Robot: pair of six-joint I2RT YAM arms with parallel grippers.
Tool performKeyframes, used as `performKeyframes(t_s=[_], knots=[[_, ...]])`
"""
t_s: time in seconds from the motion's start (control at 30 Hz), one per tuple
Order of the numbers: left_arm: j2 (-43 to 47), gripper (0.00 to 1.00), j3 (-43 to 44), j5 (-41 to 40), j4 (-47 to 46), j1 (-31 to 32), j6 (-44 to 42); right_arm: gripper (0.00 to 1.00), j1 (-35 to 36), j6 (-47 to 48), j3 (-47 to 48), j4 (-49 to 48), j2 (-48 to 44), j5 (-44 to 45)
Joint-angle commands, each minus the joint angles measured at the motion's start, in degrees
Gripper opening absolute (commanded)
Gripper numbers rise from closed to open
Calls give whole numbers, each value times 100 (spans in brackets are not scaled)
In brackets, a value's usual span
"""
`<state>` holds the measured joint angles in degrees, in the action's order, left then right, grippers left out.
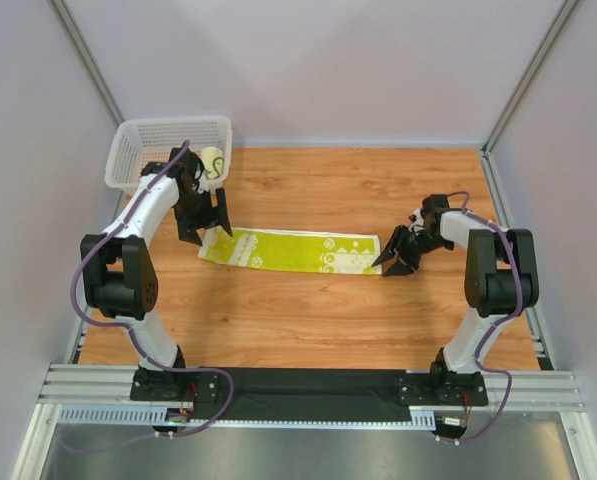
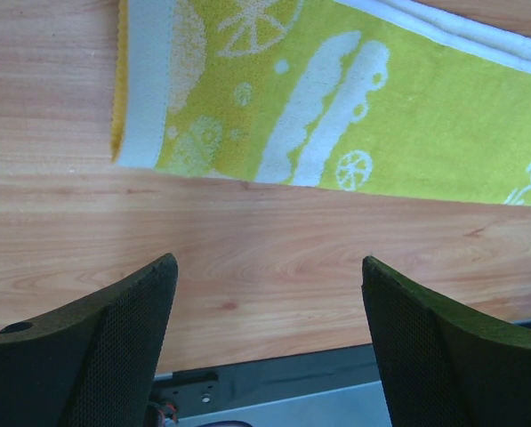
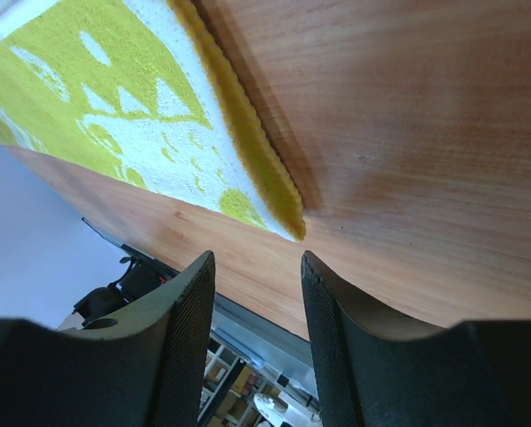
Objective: Roll the towels
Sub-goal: Fold the towel
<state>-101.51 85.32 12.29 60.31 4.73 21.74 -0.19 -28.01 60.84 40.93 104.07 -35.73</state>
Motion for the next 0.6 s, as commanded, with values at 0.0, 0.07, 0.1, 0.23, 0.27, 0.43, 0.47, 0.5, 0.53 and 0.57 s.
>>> performKeyframes(t_s=[0.0, 0.07, 0.1, 0.23, 0.27, 0.43, 0.47, 0.5, 0.53, 0.57], knots=[[220, 90, 37, 1, 7, -34, -64, 45, -16, 41, 183, -93, 148, 57], [176, 89, 99, 27, 24, -34, -47, 44, -8, 50, 192, -137, 210, 83], [158, 89, 125, 36, 42, -34, -47, 43, -8, 59, 200, -138, 271, 118], [62, 89, 283, 45, 103, -34, -56, 39, -8, 59, 139, -260, 403, 110], [27, 89, 344, 54, 103, -34, -64, 38, -8, 50, 130, -313, 412, 101], [-26, 88, 442, 36, 174, -34, -73, 31, -8, 32, 147, -445, 561, 66], [-18, 88, 450, 27, 182, -34, -82, 30, -8, 24, 156, -480, 562, 66], [-17, 88, 451, 19, 209, -34, -82, 27, -8, 15, 174, -480, 570, 66], [-17, 88, 451, 10, 218, -34, -82, 26, -8, 24, 209, -480, 588, 74], [-9, 88, 459, 1, 218, -34, -99, 25, -8, 32, 235, -454, 605, 109]])
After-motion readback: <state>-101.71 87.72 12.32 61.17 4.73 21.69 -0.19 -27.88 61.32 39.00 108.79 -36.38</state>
